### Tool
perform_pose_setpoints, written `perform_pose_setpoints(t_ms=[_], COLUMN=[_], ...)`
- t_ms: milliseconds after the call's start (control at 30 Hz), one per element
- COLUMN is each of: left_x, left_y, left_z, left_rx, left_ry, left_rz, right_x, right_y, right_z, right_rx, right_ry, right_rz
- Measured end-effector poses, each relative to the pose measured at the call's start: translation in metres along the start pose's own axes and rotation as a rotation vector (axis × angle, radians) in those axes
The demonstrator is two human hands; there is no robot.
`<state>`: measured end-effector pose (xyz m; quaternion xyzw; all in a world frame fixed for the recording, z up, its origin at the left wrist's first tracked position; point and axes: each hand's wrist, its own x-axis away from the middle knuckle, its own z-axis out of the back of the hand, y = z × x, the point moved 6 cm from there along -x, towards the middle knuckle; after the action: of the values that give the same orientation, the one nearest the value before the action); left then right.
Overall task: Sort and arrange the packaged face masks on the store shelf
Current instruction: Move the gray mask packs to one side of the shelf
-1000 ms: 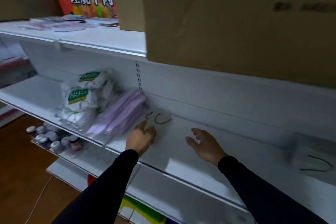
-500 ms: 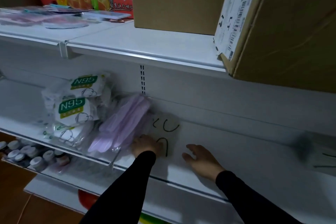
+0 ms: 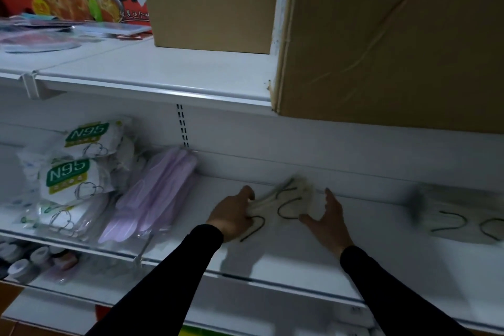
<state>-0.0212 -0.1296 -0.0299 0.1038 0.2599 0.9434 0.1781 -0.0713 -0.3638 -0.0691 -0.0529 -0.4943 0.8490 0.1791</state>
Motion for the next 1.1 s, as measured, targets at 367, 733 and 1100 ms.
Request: perform_pose_setpoints(t_ms=[367,733,1100], left_x=[0.011,0.040,0.021], left_y=[0.043,-0.007,0.000], left_z=[-0.030,-0.016,-0.060], left_rx=[-0.322,0.343,0.463], left_ry=[-0.172,0.175,0.196], left_rz=[-0.190,0.122,0.202], right_x=[0.012,0.015,0.022], right_y=[0.017,0.016,0.031], right_z=[0.013,0.015,0.031], right_rx=[-0.417,-0.386,-0.238], right_ry=[0.009,0.118,-0.056], right_rz=[-0.045,-0.104,0.006])
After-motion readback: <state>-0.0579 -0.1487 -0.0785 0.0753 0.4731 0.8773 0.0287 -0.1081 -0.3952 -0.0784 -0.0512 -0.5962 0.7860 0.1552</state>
